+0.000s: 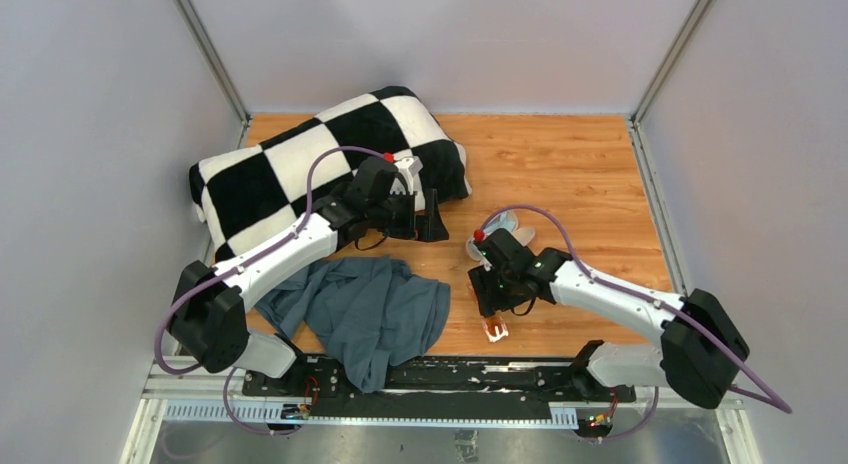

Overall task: Organize the sunglasses
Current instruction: Pick up the sunglasses from the center of the board.

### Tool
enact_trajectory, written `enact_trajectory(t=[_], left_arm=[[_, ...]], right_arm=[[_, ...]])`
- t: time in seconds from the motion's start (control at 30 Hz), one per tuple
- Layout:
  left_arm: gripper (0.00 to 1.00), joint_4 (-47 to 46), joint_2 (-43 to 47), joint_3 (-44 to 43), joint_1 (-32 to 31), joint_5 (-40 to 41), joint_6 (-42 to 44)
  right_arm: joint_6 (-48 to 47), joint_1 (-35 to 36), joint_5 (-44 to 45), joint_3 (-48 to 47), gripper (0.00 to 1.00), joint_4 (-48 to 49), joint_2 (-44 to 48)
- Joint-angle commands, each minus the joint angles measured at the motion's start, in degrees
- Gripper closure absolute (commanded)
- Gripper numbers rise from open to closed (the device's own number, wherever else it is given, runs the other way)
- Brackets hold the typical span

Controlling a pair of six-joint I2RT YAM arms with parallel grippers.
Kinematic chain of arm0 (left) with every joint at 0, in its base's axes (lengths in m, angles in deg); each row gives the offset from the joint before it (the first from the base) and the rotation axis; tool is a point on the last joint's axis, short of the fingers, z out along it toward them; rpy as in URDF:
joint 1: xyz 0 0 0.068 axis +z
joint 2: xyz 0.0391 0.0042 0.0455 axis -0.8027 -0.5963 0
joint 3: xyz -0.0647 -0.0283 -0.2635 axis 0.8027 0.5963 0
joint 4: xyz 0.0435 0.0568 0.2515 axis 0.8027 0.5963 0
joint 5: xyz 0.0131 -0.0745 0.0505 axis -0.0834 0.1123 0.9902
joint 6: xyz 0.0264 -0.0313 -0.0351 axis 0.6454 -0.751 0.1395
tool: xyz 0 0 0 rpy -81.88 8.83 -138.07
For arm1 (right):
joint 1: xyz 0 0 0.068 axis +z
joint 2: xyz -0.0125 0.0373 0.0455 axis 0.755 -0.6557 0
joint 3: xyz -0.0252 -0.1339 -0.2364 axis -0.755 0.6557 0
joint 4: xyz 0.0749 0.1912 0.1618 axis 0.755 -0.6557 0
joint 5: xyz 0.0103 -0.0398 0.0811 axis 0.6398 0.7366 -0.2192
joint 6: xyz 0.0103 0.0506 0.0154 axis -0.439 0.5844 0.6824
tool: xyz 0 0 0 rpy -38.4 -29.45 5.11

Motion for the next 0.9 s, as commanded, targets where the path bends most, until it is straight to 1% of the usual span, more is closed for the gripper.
enact_trajectory(t=[0.0,0.23,0.43,0.57,0.67,0.7,0.87], left_arm=[[0.01,-0.86,0.08,0.36,-0.41,-0.43,0.26],[0.0,-0.55,0.04,0.37,-0.4,0.25,0.27],[0.0,-0.61,-0.18,0.26,-0.46,0.04,-0.01],[0.0,-0.73,-0.63,0.08,-0.41,-0.43,-0.33],[0.0,-0.82,-0.85,0.02,-0.42,-0.48,-0.33],[0.0,-0.82,-0.86,0.06,-0.44,-0.46,-0.45],[0.0,-1.29,-0.95,0.34,-0.4,0.29,-0.25]], right_arm=[[0.4,-0.56,-1.08,-2.05,0.41,0.64,-3.66],[1.12,-0.56,-0.22,-0.8,0.47,3.82,-8.41],[1.86,-0.62,1.83,-0.18,0.53,6.01,-9.53],[2.5,-0.73,1.92,-0.34,0.62,6.87,-11.44],[3.17,-0.72,1.9,0.05,0.67,7.42,-11.68],[3.25,-0.73,3.25,0.08,0.68,7.43,-11.55],[3.4,-0.73,4.55,0.5,0.82,5.89,-8.26]])
